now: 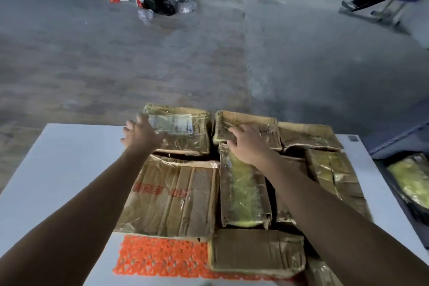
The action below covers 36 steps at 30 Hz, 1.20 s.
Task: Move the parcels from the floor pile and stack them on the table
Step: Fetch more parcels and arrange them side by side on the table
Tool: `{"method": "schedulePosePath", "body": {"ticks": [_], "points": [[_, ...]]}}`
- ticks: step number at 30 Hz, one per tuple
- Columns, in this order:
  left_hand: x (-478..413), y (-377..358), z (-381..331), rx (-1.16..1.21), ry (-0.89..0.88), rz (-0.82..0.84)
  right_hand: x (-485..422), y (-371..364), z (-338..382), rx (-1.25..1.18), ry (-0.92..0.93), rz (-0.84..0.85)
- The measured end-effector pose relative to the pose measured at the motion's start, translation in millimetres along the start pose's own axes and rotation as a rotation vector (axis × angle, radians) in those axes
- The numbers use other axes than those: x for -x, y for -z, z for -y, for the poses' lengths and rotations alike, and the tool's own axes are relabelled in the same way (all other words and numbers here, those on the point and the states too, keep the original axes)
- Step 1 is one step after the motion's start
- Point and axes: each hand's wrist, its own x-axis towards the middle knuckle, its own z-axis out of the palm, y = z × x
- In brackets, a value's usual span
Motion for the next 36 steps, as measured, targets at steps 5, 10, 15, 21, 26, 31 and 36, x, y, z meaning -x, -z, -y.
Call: {"method": "schedulePosePath", "body": {"ticks": [5, 10, 15, 21, 26, 31, 36], "points": [[-12, 1, 17, 0.329, -0.053, 0.15, 6, -3, 7, 0.01, -0.048, 0.004], [-7, -6, 14, 0.37, -0.077, 0.155, 9, -2, 6, 0.034, -0.091, 0.005], [-10, -1, 25, 0.211, -0.108, 0.161, 10, -6, 19, 0.06, -0.103, -0.056], [12, -7, 62, 0.22, -0.007, 0.175, 25, -25, 44, 0.109, -0.025, -0.13], [17, -4, 87, 0.462, -0.071, 0.26, 28, -29, 43, 0.124, -0.036, -0.135], [17, -5, 92, 0.526, -0.068, 0.191, 29, -28, 46, 0.147, -0.04, -0.131], [16, -8, 90, 0.589, -0.022, 0.133, 29, -30, 46, 0.143, -0.045, -0.138]]}}
